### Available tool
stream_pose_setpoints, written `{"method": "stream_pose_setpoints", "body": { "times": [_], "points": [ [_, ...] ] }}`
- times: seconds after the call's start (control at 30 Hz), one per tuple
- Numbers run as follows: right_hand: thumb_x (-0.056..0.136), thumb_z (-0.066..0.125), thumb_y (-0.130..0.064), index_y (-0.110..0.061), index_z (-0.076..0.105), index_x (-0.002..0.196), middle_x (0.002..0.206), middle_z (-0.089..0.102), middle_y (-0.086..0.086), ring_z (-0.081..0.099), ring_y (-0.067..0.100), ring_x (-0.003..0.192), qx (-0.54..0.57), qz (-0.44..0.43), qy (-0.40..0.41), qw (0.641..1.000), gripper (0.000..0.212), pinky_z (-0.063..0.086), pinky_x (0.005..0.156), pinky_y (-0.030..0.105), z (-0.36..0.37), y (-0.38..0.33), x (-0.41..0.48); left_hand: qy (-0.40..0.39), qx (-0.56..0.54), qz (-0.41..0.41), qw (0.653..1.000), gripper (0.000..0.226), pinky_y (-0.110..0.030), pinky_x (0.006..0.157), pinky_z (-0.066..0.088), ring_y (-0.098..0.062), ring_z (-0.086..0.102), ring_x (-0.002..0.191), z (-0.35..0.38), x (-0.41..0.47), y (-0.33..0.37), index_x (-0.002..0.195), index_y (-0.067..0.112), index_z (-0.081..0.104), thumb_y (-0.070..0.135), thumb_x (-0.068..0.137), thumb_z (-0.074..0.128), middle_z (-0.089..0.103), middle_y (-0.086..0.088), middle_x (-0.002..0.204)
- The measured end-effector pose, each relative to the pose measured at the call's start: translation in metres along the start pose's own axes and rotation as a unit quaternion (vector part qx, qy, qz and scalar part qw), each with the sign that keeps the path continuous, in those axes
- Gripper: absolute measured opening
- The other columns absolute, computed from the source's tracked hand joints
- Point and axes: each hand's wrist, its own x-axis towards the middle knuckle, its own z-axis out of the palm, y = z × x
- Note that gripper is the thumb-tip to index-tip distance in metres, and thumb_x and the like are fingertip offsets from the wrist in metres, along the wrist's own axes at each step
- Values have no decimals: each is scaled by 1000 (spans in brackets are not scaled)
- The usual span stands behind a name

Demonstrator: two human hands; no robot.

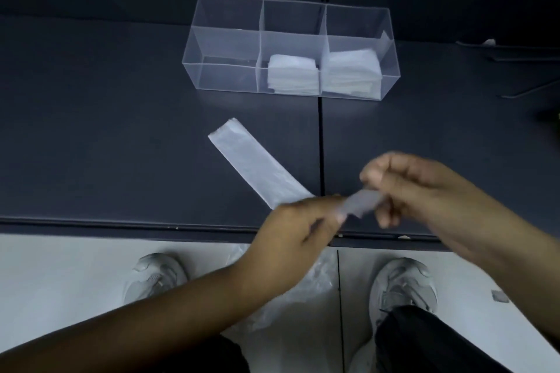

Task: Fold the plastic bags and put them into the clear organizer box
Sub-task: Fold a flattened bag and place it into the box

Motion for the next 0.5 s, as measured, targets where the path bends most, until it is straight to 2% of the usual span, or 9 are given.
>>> {"method": "stream_pose_setpoints", "body": {
  "times": [0.07, 0.13, 0.17, 0.23, 0.3, 0.37, 0.43, 0.5],
  "points": [
    [80, 49, -52, -21, 65, 106, 97, 70, -5, 50, 13, 55, -20, -53, 19, 998, 43, 44, 57, 21, -1, 2, 18, 5, -115, -72, 991, 28, -24, 101, 44, -10, 60, 116, -14, 5, 7, 122, 20, 65, 19, 98, 51, 69, 7, 118],
    [90, 33, -58, -20, 56, 125, 117, 67, -6, 41, 14, 52, 4, -67, -60, 996, 57, 40, 55, 20, 7, 7, 38, 36, -200, -147, 968, 33, -35, 105, 44, -16, 62, 112, -28, 14, 5, 116, 8, 68, 27, 92, 54, 71, -11, 113],
    [90, 26, -63, -21, 53, 130, 118, 67, -3, 37, 15, 50, 11, -57, -106, 993, 64, 39, 54, 19, 14, 10, 46, 51, -247, -181, 951, 39, -44, 106, 42, -23, 62, 111, -35, 18, 3, 115, 3, 67, 31, 90, 55, 68, -20, 113],
    [84, 23, -70, -23, 52, 130, 114, 68, 5, 34, 16, 49, 6, -25, -156, 987, 72, 37, 52, 20, 27, 15, 59, 78, -338, -215, 913, 42, -53, 107, 39, -34, 59, 117, -46, 24, -5, 117, -3, 63, 28, 90, 54, 64, -25, 119],
    [85, 37, -69, -25, 56, 121, 96, 71, 3, 39, 14, 48, -40, -9, -133, 990, 61, 38, 52, 20, 34, 23, 69, 93, -396, -211, 889, 36, -46, 104, 45, -32, 60, 115, -56, 27, -14, 115, 2, 66, 25, 90, 54, 66, -19, 119],
    [87, 59, -50, -24, 60, 110, 74, 68, -3, 47, 11, 46, -105, 0, -89, 990, 35, 41, 51, 21, 39, 32, 74, 110, -412, -215, 879, 28, -36, 94, 52, -24, 66, 108, -64, 30, -24, 111, 7, 68, 22, 93, 52, 70, -13, 114],
    [88, 67, -24, -21, 63, 98, 72, 70, -3, 54, 11, 45, -132, 14, -48, 990, 12, 44, 48, 23, 44, 42, 77, 144, -401, -245, 871, 24, -32, 87, 56, -22, 68, 103, -71, 33, -36, 111, 4, 66, 15, 97, 50, 71, -11, 111],
    [88, 66, -13, -19, 64, 91, 71, 71, -3, 57, 13, 43, -149, 14, -9, 989, 7, 45, 45, 24, 49, 49, 80, 202, -364, -289, 863, 18, -28, 78, 58, -20, 69, 92, -79, 38, -48, 105, 4, 66, 14, 97, 54, 71, -9, 100]
  ]
}}
